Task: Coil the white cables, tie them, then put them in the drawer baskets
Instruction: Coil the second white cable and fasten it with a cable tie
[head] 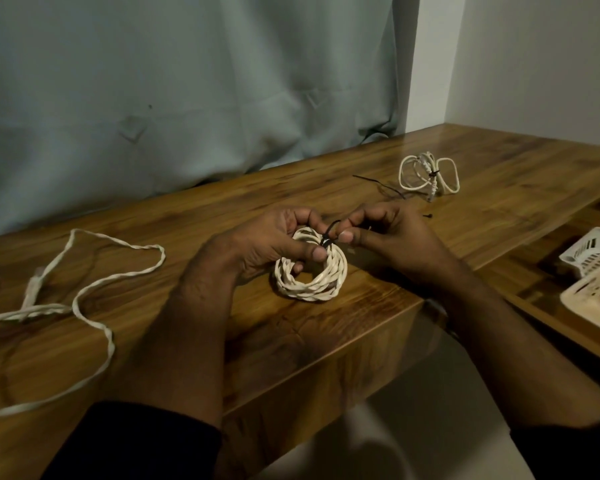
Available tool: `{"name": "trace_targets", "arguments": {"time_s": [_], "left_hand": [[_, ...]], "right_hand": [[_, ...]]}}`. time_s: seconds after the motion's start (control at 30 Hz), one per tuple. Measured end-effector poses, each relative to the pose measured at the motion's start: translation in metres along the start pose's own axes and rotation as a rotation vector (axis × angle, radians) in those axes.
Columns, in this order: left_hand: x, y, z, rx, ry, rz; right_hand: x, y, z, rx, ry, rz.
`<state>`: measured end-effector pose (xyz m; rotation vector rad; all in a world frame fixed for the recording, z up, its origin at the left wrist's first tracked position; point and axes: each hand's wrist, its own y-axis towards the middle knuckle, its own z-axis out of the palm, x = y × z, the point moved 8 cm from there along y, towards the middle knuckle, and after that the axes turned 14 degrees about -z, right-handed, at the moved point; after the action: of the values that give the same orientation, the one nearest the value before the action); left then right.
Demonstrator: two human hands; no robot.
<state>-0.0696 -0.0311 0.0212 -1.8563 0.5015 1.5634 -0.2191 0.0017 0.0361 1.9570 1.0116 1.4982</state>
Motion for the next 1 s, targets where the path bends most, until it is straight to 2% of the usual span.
{"name": "trace_targets", "arguments": {"time_s": [0.1,0.4,0.7,1.0], "left_hand": [[0.0,0.003,-0.007,-0.053,-0.001,0.01],[-0.002,0.004,-0.018,-0.163,-0.009,0.05],[-0.004,0.003,-0.022,-0.216,0.038,0.086],[-0.006,0.003,-0.018,-0.189,0.087,0.103]], "right_hand": [[0.007,0.001,-0.002,-0.016,-0.083,-0.052],[0.026,0.001,0.007,0.065,-0.542,-0.226],[0.032,-0.002,0.01,0.09,-0.651,-0.308],[0.033,-0.002,0.01,0.116,-0.656,-0.306]]}}
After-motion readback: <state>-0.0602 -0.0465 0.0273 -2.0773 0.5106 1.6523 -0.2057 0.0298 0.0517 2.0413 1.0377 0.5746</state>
